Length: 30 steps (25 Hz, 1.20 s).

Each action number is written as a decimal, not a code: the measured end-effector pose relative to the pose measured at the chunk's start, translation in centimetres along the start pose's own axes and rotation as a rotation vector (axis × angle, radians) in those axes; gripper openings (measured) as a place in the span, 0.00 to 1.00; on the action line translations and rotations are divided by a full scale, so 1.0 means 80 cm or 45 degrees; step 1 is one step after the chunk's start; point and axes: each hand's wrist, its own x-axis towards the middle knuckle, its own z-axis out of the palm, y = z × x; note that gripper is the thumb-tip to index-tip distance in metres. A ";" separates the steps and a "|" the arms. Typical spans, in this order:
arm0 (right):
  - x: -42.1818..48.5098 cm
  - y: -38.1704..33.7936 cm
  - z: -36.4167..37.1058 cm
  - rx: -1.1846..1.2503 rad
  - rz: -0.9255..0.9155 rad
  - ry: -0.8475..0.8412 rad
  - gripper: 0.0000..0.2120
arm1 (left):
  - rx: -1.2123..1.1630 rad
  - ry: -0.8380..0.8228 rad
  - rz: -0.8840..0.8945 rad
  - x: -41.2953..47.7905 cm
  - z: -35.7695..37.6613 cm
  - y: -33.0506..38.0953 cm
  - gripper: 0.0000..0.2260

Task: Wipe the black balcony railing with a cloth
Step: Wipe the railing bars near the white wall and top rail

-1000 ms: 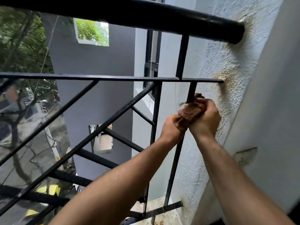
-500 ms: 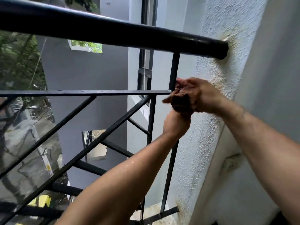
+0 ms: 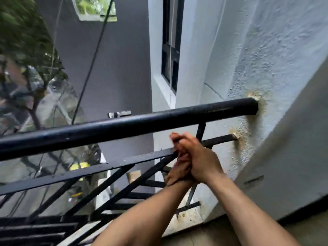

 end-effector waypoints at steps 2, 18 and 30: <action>0.022 -0.021 -0.010 -0.110 0.239 -0.080 0.27 | -0.418 -0.511 -0.102 -0.030 -0.069 0.003 0.20; -0.011 -0.226 0.009 0.178 -0.012 -0.674 0.32 | -0.042 -0.095 0.153 -0.094 -0.283 -0.185 0.29; 0.014 -0.348 0.112 -0.484 -0.178 -0.444 0.29 | -0.048 -0.137 0.123 -0.105 -0.366 -0.338 0.34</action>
